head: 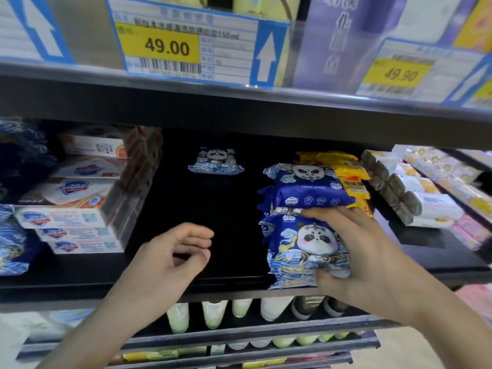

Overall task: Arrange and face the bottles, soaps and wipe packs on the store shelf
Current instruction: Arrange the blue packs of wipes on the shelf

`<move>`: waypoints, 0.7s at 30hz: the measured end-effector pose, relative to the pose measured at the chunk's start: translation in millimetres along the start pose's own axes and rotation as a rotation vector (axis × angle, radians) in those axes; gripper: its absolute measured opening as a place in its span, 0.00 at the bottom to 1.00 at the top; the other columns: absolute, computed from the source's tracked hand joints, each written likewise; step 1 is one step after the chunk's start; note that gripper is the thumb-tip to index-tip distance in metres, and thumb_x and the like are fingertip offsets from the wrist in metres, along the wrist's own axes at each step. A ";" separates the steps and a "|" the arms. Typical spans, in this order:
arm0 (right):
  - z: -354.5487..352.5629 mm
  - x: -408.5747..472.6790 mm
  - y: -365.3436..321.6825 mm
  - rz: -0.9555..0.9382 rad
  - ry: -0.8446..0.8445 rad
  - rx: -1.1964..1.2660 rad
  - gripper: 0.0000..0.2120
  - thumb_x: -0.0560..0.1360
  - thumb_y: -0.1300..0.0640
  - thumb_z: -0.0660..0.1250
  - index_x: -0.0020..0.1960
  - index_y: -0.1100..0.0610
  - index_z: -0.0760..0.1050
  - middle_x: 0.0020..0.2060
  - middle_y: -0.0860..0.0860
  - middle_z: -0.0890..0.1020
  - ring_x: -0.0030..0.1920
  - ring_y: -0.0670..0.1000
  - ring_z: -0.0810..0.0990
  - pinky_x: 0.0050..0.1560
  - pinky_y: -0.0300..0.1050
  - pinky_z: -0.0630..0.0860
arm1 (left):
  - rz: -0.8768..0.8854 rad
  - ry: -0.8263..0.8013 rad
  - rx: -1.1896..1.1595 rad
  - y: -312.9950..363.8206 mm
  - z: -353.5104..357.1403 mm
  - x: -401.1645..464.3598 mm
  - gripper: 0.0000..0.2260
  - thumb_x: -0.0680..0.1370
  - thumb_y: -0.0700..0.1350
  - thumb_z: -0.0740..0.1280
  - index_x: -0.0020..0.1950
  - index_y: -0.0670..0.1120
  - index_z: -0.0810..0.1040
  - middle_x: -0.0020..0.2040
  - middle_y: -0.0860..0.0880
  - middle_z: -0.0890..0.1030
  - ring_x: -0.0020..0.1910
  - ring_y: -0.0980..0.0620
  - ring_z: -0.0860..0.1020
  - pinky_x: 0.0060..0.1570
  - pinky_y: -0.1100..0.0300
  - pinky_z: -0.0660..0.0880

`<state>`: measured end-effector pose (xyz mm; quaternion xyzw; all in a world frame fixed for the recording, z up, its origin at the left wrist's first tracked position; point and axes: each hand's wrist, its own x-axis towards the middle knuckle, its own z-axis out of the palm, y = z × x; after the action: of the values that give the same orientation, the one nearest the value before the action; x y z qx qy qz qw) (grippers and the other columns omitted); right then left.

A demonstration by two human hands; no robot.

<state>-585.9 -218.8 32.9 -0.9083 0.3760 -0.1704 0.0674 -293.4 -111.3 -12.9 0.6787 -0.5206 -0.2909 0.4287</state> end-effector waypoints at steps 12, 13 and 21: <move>4.5 -6.9 -1.7 -0.024 0.057 -0.094 0.38 0.67 0.38 0.69 0.75 0.42 0.67 0.68 0.39 0.69 0.67 0.50 0.68 0.65 0.50 0.68 | 0.011 0.012 0.045 -5.0 2.6 2.9 0.10 0.79 0.45 0.71 0.55 0.61 0.82 0.53 0.66 0.83 0.56 0.66 0.80 0.57 0.60 0.76; 4.2 -7.7 -2.8 -0.025 0.059 -0.100 0.38 0.67 0.37 0.70 0.76 0.41 0.67 0.68 0.39 0.69 0.68 0.50 0.67 0.66 0.50 0.68 | 0.015 0.014 0.045 -5.6 2.4 2.8 0.10 0.79 0.45 0.71 0.56 0.61 0.82 0.54 0.66 0.83 0.56 0.66 0.80 0.57 0.60 0.76; -3.5 -6.2 -32.3 -0.079 0.129 -0.177 0.38 0.67 0.33 0.68 0.75 0.41 0.68 0.69 0.42 0.70 0.66 0.53 0.69 0.64 0.52 0.68 | 0.044 0.029 0.051 -7.2 -0.7 2.0 0.10 0.79 0.45 0.71 0.54 0.61 0.82 0.53 0.66 0.83 0.55 0.67 0.80 0.53 0.64 0.76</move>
<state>-569.9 -191.5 42.6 -0.9119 0.3570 -0.1974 -0.0441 -288.9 -112.4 -18.9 0.6818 -0.5365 -0.2580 0.4251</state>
